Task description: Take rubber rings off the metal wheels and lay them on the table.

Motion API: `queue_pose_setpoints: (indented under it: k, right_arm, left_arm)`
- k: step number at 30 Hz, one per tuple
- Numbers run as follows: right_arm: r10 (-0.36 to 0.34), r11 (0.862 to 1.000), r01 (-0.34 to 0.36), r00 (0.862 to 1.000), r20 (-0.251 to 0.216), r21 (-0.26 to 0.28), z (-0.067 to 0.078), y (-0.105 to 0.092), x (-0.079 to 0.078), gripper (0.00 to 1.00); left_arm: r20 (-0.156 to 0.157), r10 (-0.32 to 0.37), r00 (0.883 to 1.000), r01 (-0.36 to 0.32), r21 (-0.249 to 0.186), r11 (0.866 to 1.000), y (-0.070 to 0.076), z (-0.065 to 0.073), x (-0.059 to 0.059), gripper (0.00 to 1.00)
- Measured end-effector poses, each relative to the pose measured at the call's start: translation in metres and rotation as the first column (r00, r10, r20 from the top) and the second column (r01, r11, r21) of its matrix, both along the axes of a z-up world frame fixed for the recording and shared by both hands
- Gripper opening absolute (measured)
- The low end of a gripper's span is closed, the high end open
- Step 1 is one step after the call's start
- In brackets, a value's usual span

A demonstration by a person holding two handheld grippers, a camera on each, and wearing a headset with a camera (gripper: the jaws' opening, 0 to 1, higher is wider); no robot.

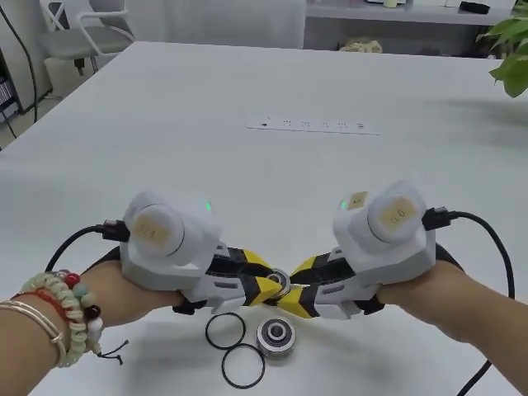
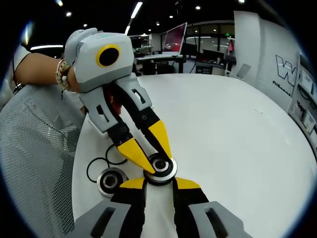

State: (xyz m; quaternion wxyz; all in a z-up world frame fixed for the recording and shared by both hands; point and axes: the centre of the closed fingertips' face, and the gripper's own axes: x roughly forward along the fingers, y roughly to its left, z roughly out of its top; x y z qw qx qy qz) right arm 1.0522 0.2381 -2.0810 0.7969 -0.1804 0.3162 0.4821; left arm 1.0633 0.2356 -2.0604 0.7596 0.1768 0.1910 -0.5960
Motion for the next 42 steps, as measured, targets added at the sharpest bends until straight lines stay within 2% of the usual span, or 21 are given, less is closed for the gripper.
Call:
queue_pose_setpoints:
  k: [4,5,7,9,11,15,18,24,31,32,34,36,42]
  right_arm:
    - [-0.049,0.998,0.05,0.998,-0.041,0.027,0.0002,0.0,0.0012,0.19]
    - [-0.065,0.997,0.066,0.997,-0.038,0.038,0.0004,0.0015,0.0029,0.21]
    - [-0.074,0.997,0.075,0.996,-0.045,0.021,-0.003,0.0039,0.0024,0.25]
    - [-0.052,0.998,0.052,0.999,0.001,-0.02,-0.0049,0.0051,0.0026,0.24]
    - [-0.056,0.998,0.055,0.998,-0.008,-0.021,-0.0052,0.0053,0.0028,0.24]
    - [-0.079,0.996,0.08,0.996,-0.04,0.026,-0.0013,0.0034,0.0043,0.24]
    - [-0.072,0.997,0.073,0.997,-0.033,0.021,-0.0014,0.0037,0.0032,0.23]
    - [-0.071,0.997,0.072,0.996,-0.048,0.025,-0.0003,0.0023,0.0022,0.22]
    - [-0.083,0.995,0.086,0.995,-0.06,0.058,0.0025,0.0073,0.0026,0.27]
    - [-0.076,0.996,0.078,0.996,-0.046,0.039,0.0022,0.0061,0.0024,0.26]
    - [-0.078,0.996,0.08,0.996,-0.035,0.033,0.0024,0.0046,0.0036,0.23]
    - [-0.086,0.995,0.088,0.995,-0.051,0.043,0.0026,0.0024,0.0036,0.22]
    - [-0.067,0.997,0.068,0.997,-0.045,0.035,0.0023,0.0009,0.0011,0.2]
  left_arm:
    - [0.0,0.001,1.0,-0.001,-0.001,1.0,0.0,-0.0001,0.0002,0.08]
    - [0.0,0.001,1.0,-0.001,-0.001,1.0,-0.0001,-0.0001,0.0002,0.08]
    - [0.001,0.001,1.0,-0.001,-0.003,1.0,-0.0003,-0.0001,0.0001,0.08]
    - [0.002,0.001,1.0,-0.001,-0.003,1.0,-0.0004,-0.0002,0.0001,0.08]
    - [0.003,0.001,1.0,-0.001,-0.003,1.0,-0.0005,-0.0004,0.0004,0.08]
    - [0.005,-0.001,1.0,0.001,-0.003,1.0,-0.0005,-0.0004,0.0004,0.08]
    - [0.005,0.0,1.0,0.0,-0.003,1.0,-0.0005,-0.0004,0.0005,0.08]
    - [0.006,0.0,1.0,0.0,-0.003,1.0,-0.0006,-0.0004,0.0004,0.08]
    - [0.006,0.002,1.0,-0.002,-0.004,1.0,-0.0008,-0.0004,0.0005,0.08]
    - [0.006,0.002,1.0,-0.002,-0.005,1.0,-0.0008,-0.0003,0.0006,0.08]
    - [0.006,0.002,1.0,-0.002,-0.006,1.0,-0.0007,-0.0005,0.0007,0.08]
    - [0.006,0.001,1.0,-0.001,-0.008,1.0,-0.0008,-0.0004,0.0005,0.08]
    - [0.009,0.002,1.0,-0.002,-0.012,1.0,-0.0007,-0.0002,0.0002,0.08]
